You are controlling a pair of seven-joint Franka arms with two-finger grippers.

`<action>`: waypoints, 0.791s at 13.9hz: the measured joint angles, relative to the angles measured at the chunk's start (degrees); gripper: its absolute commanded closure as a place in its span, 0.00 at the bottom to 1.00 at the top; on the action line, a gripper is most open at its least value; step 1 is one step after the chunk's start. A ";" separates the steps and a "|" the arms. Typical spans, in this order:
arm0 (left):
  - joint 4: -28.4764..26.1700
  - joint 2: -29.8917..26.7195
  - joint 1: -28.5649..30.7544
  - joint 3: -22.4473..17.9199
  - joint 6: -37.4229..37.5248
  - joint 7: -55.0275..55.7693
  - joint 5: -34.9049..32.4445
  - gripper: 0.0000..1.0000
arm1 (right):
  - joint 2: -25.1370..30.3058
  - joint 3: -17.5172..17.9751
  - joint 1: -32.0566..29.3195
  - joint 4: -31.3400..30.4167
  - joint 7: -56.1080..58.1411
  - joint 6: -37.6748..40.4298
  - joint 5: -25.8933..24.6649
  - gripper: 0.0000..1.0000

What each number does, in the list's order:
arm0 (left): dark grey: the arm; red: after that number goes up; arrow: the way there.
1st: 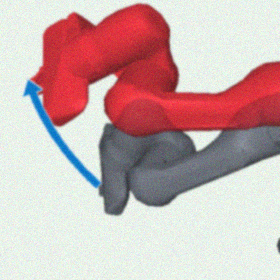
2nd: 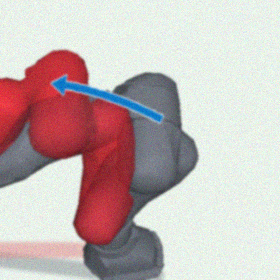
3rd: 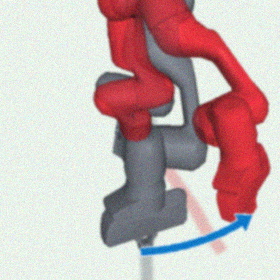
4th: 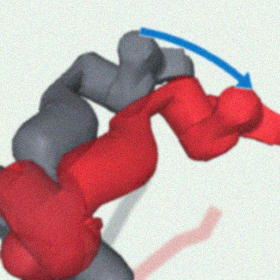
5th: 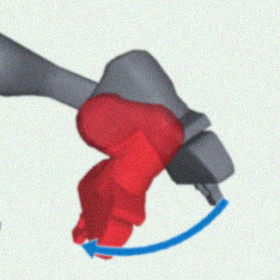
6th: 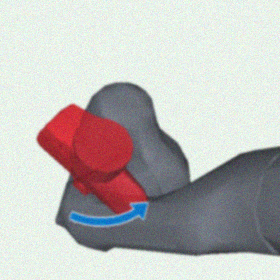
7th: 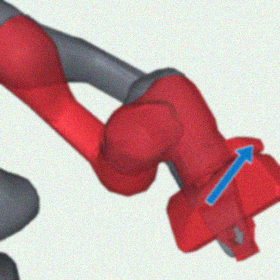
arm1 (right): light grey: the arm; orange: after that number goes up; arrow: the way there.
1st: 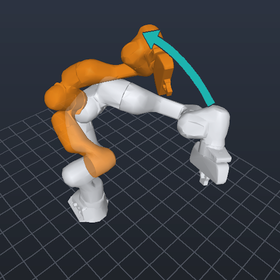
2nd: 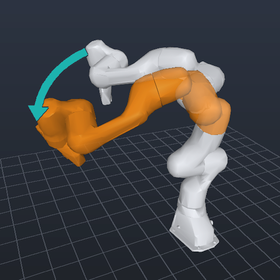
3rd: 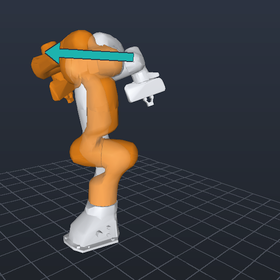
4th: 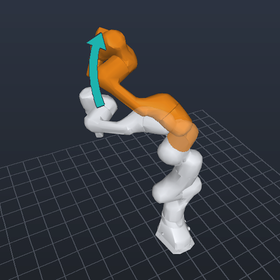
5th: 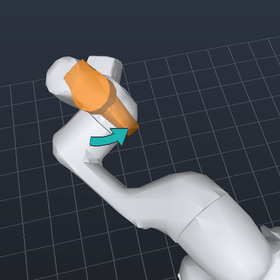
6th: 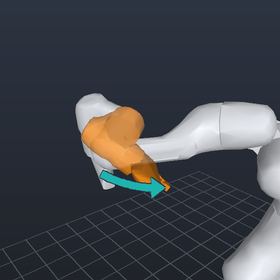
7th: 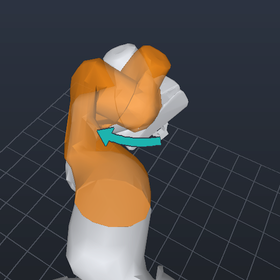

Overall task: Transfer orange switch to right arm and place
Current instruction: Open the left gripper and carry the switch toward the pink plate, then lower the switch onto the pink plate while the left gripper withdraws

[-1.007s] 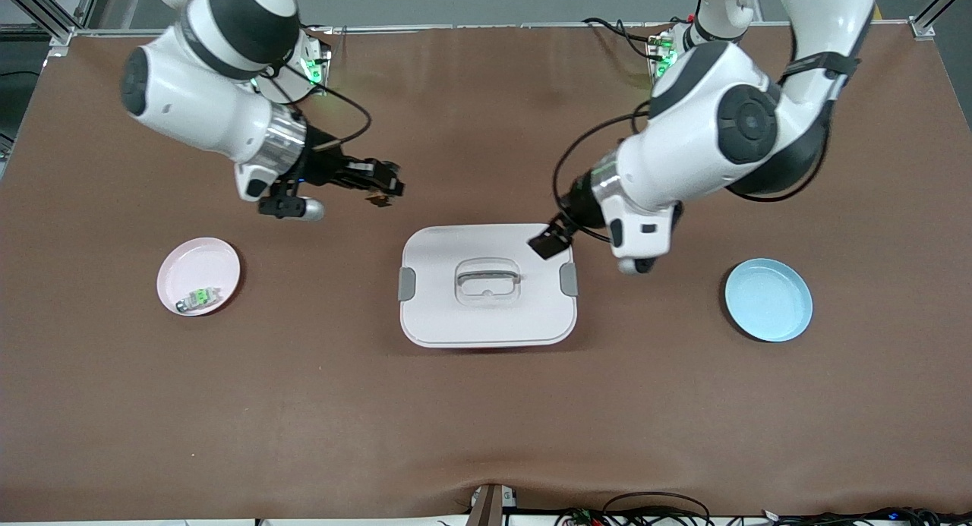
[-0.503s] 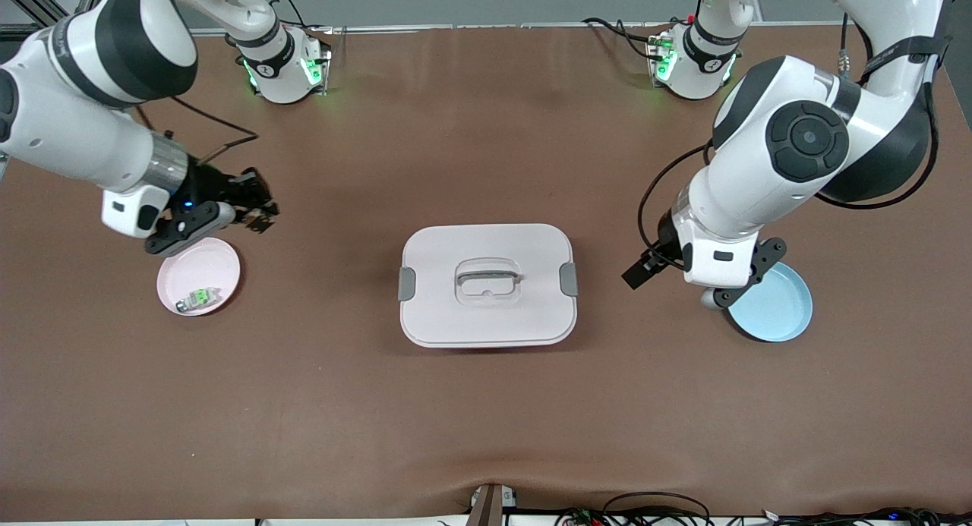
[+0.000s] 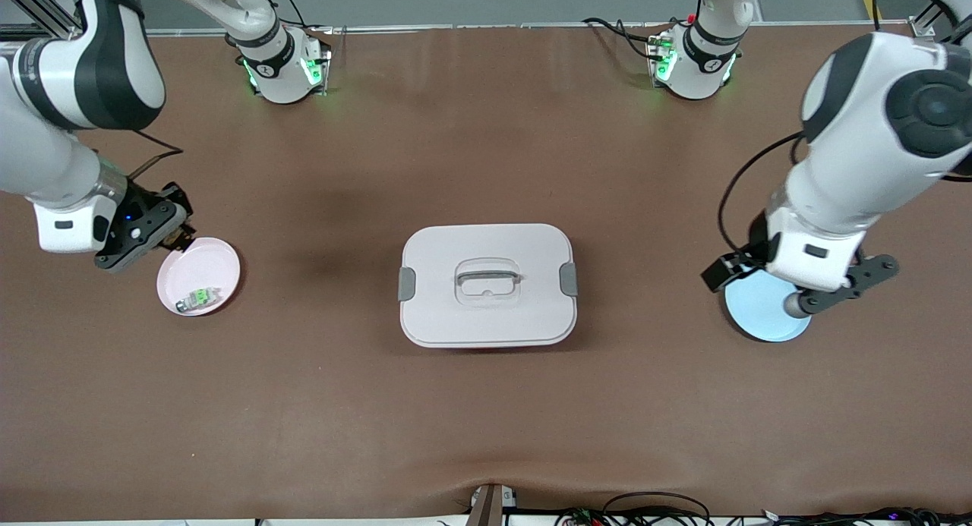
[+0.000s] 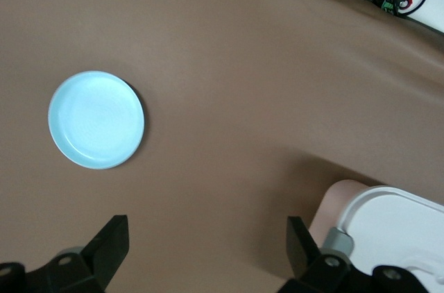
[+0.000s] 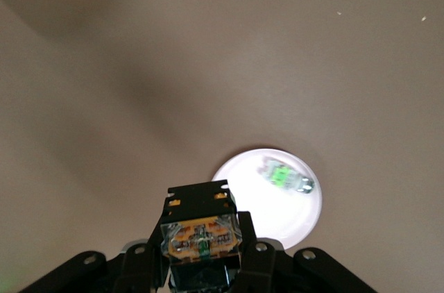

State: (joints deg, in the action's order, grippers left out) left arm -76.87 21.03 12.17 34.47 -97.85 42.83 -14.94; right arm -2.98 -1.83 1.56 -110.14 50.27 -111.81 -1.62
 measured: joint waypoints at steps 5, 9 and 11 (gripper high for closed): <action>0.02 -2.49 2.38 -0.01 3.64 -10.03 0.00 0.00 | -5.16 0.00 -5.94 -2.99 21.03 -9.28 -0.67 0.89; -0.05 -6.38 1.00 -3.10 7.94 -19.83 0.46 0.00 | -7.59 0.02 -8.27 -9.87 33.04 -22.48 -0.72 0.89; -0.67 -9.03 -5.01 -11.28 10.10 -24.86 5.47 0.00 | -7.95 0.02 -9.11 -14.60 35.59 -28.44 -0.77 0.89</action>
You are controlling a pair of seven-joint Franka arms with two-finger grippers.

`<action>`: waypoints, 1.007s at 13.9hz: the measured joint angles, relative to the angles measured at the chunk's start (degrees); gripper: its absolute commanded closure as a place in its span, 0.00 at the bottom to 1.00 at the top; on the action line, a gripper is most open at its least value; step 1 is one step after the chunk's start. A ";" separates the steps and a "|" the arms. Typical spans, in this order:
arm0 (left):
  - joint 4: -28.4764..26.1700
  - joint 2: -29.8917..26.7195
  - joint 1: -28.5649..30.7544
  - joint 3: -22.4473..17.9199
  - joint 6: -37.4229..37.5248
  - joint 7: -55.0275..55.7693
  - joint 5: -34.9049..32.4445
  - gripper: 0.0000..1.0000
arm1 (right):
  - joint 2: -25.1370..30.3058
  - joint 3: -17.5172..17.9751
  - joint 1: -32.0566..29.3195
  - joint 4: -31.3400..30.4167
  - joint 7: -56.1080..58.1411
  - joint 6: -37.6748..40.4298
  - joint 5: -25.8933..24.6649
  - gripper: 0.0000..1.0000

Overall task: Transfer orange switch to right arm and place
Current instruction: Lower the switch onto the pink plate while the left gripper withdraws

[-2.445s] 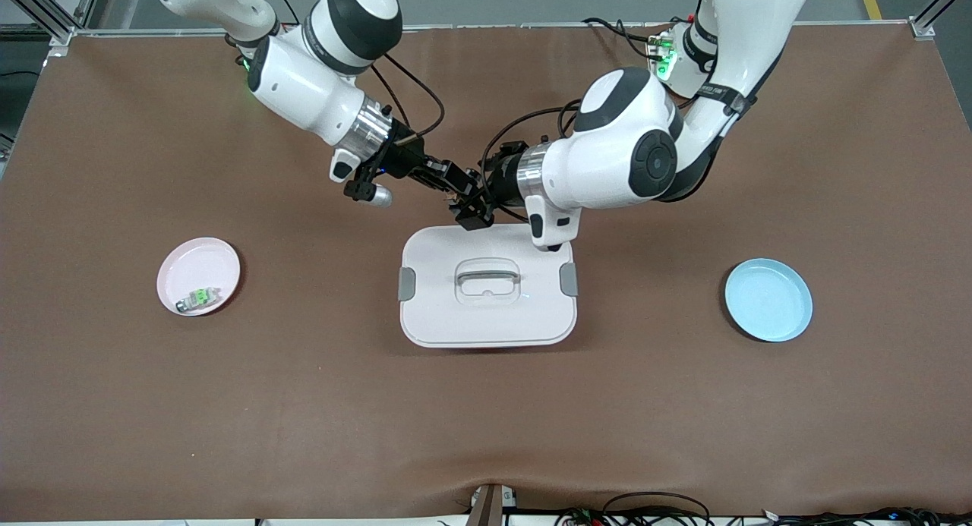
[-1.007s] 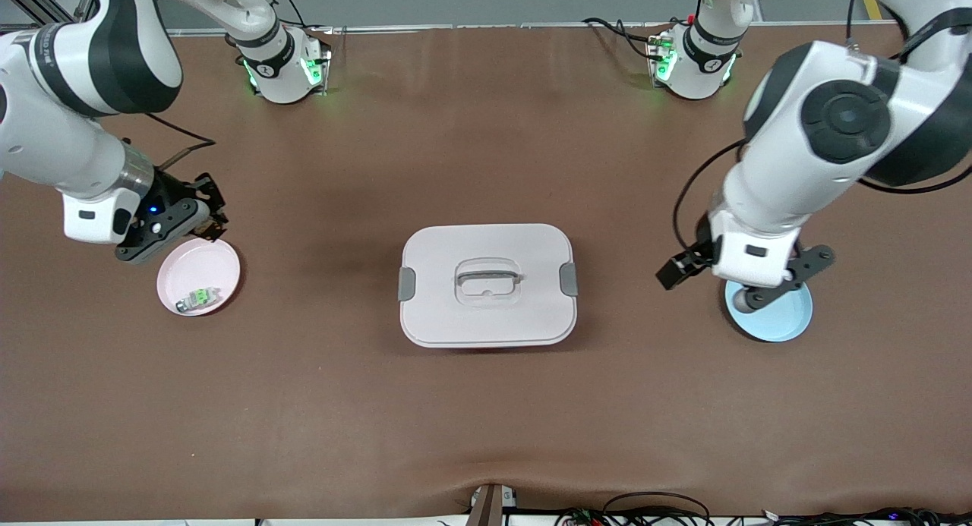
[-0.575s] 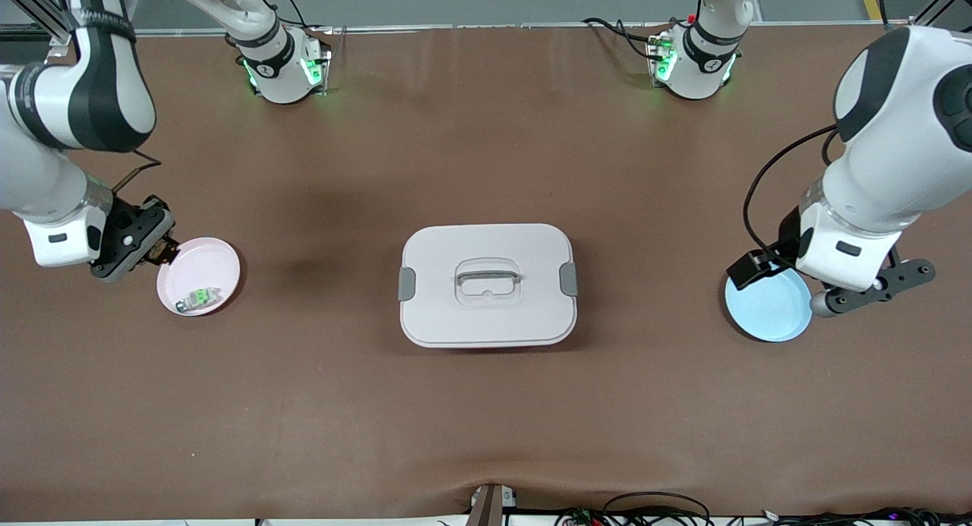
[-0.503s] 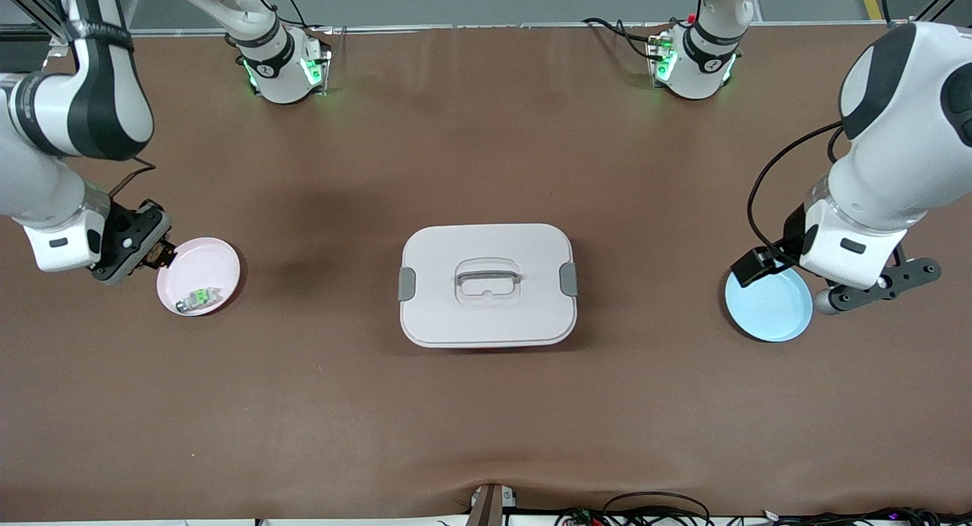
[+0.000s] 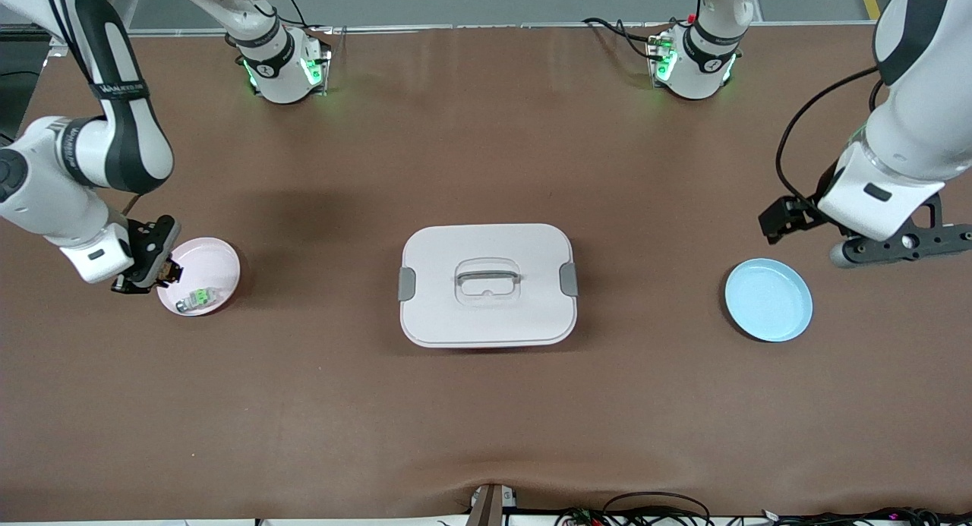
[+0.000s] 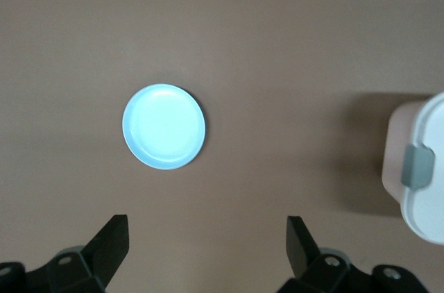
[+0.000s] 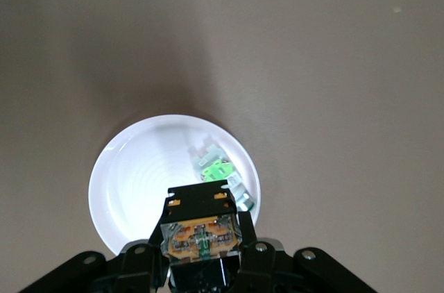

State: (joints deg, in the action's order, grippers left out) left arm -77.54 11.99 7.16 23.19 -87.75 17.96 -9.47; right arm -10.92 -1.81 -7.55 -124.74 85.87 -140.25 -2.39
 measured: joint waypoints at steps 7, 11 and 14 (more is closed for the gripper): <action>-9.06 -10.33 -4.73 -9.70 0.29 -6.27 5.10 0.00 | -1.11 0.01 -2.23 -3.77 3.75 -1.92 -2.36 0.90; -12.18 -14.03 -5.59 -13.79 0.24 -11.37 5.16 0.00 | -2.87 0.01 -4.15 -3.79 4.28 -2.43 -4.69 0.89; -12.34 -14.47 -5.69 -13.94 0.23 -11.47 5.17 0.00 | -4.11 0.01 -4.23 -3.83 4.31 -3.33 -4.72 0.88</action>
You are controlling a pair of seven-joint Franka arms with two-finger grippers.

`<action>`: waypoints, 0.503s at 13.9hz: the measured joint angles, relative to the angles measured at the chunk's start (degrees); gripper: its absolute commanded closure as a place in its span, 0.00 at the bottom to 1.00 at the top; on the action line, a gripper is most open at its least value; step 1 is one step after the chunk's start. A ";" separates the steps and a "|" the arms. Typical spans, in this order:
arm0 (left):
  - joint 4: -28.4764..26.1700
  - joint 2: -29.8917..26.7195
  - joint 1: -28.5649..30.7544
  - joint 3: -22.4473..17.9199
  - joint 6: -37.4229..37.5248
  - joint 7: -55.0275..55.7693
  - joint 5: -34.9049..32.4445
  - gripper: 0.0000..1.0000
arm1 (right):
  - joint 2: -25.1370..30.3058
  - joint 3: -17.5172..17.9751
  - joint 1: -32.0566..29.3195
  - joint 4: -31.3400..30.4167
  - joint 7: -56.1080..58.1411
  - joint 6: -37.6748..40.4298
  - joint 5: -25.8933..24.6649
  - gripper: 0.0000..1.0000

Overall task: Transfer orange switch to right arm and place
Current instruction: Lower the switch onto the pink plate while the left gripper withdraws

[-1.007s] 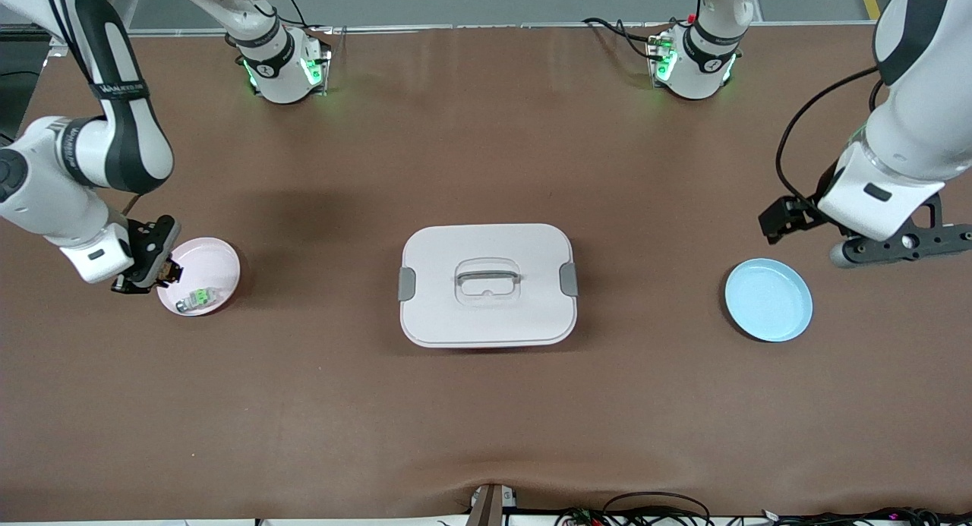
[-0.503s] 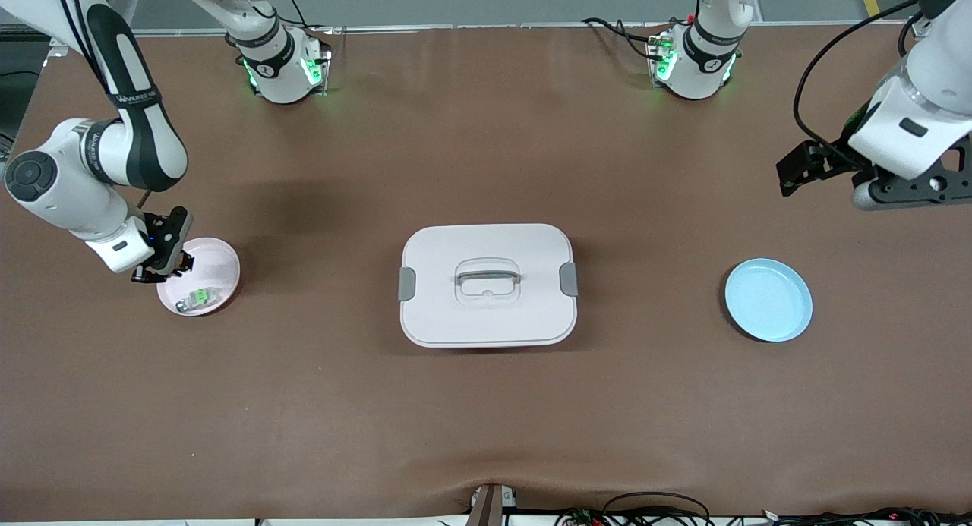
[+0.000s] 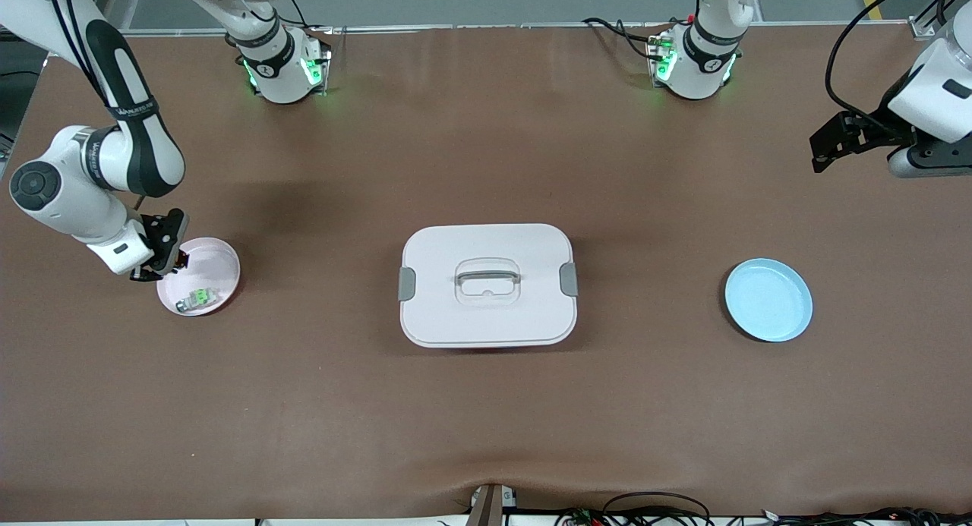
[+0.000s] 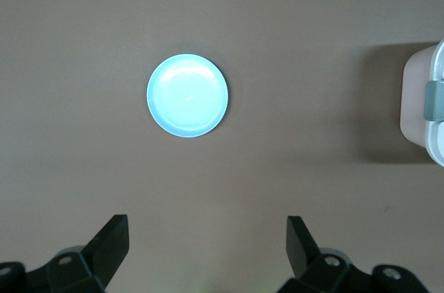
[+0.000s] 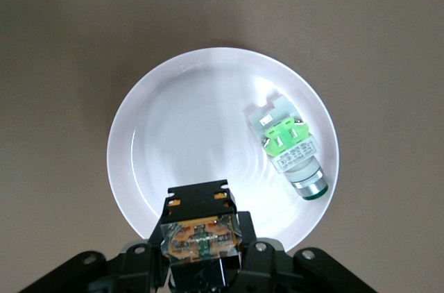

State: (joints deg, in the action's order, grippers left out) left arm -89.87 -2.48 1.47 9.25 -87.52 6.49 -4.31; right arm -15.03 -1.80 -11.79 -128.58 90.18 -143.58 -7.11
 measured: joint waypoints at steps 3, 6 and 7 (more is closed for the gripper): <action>-0.18 -0.02 -0.08 0.00 0.00 0.00 0.00 0.00 | -2.11 0.03 -0.05 -0.31 0.08 -1.19 -0.11 0.88; -0.21 -0.20 -0.07 0.00 0.01 0.07 0.00 0.00 | -3.31 0.19 -0.05 -2.98 0.09 -5.88 -0.18 0.88; -0.26 -0.25 -0.07 0.00 0.03 0.15 0.00 0.00 | -3.46 0.26 -0.05 -3.95 0.09 -7.06 -0.22 0.88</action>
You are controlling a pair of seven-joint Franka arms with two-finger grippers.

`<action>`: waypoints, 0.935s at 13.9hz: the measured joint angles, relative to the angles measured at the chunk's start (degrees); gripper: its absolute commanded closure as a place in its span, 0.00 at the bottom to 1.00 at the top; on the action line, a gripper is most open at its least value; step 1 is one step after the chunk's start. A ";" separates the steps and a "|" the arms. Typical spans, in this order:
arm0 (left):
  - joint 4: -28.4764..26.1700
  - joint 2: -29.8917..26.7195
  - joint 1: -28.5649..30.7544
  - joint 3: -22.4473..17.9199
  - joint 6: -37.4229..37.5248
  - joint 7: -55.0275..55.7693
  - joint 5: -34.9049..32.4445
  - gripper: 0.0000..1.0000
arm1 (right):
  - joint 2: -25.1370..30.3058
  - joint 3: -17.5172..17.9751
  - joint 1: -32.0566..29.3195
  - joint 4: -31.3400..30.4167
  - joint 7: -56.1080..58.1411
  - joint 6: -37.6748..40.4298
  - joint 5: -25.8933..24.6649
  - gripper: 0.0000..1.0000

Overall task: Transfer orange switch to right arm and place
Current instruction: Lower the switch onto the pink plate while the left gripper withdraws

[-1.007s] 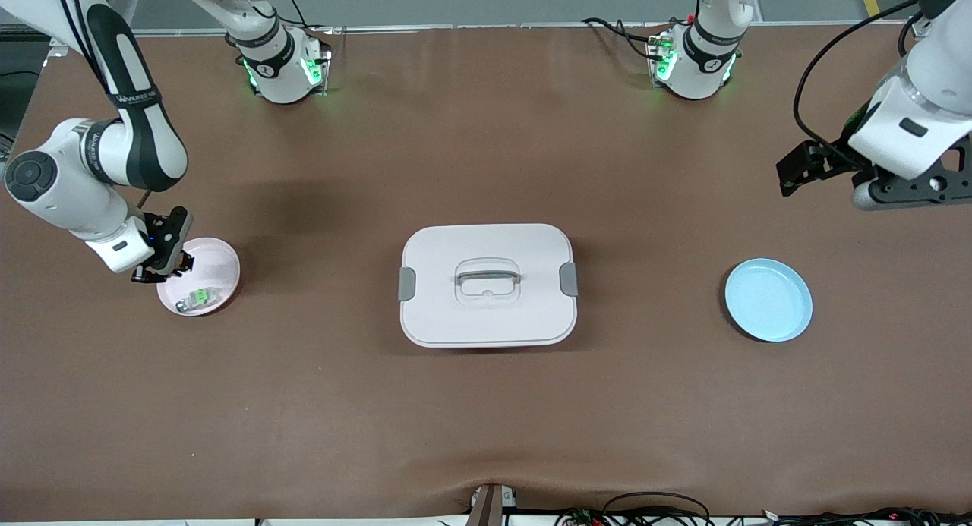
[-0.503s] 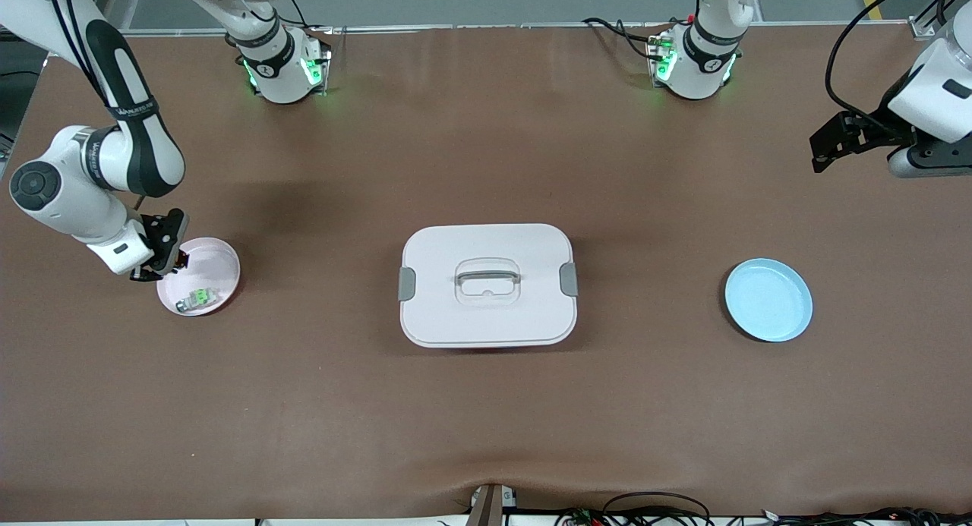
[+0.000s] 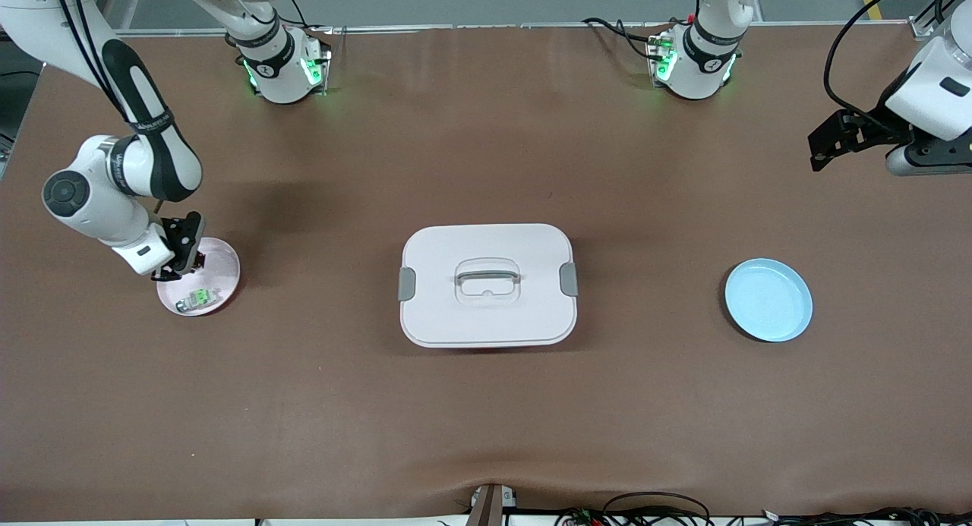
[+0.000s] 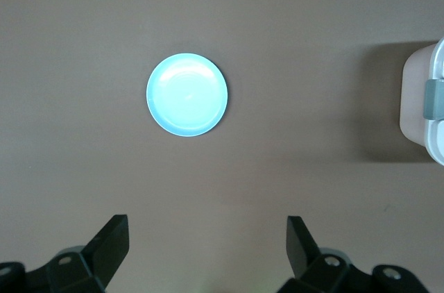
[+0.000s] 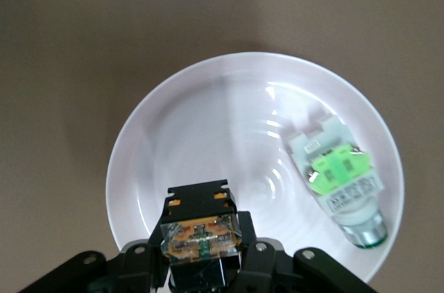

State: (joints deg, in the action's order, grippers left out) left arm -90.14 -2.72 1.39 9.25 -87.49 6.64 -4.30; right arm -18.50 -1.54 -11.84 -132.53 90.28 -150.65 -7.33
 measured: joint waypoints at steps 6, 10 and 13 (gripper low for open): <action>-0.16 -0.02 0.00 -0.01 0.00 0.03 0.00 0.00 | -0.41 0.16 0.00 -0.92 0.00 -1.82 -0.14 0.82; -0.19 -0.03 0.00 -0.01 0.00 0.02 0.00 0.00 | -1.19 0.14 -0.01 -0.92 0.00 -2.25 -0.15 0.80; -0.19 -0.03 0.00 -0.01 -0.05 0.02 0.00 0.00 | -1.37 0.13 -0.02 -0.92 0.00 -2.29 -0.15 0.77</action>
State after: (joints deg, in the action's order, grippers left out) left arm -90.33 -2.76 1.40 9.24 -87.54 6.67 -4.30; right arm -19.87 -1.41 -11.86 -133.45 90.28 -152.93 -7.48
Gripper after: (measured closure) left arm 0.000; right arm 0.586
